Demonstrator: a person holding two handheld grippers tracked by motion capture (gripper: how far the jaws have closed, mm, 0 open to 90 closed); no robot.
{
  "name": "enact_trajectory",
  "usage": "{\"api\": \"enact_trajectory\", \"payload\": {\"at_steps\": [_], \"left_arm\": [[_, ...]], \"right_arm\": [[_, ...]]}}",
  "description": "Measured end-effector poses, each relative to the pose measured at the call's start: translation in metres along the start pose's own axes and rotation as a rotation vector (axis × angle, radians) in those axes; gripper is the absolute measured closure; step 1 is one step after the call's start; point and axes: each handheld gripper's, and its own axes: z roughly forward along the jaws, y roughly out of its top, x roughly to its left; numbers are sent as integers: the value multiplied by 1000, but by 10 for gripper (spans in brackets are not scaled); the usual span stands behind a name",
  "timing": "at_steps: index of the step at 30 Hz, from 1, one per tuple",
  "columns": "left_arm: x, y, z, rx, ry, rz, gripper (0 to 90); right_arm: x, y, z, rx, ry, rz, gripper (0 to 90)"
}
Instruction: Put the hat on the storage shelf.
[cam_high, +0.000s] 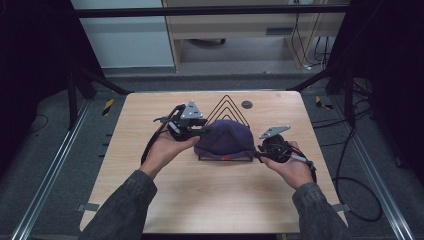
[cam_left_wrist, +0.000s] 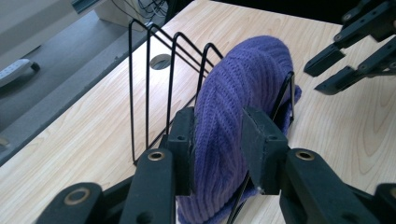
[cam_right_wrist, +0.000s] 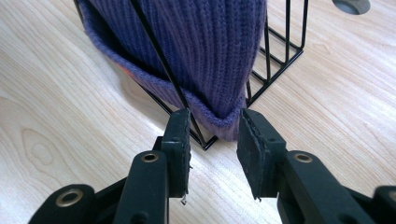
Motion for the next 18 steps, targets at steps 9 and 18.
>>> {"api": "enact_trajectory", "payload": {"at_steps": [9, 18], "left_arm": [[-1, 0, -6, -7, 6, -11, 583], [-5, 3, -10, 0, 17, -33, 348]], "right_arm": [[1, -1, -10, -20, -9, -3, 624], [3, 6, -21, -72, -30, 23, 478]]}}
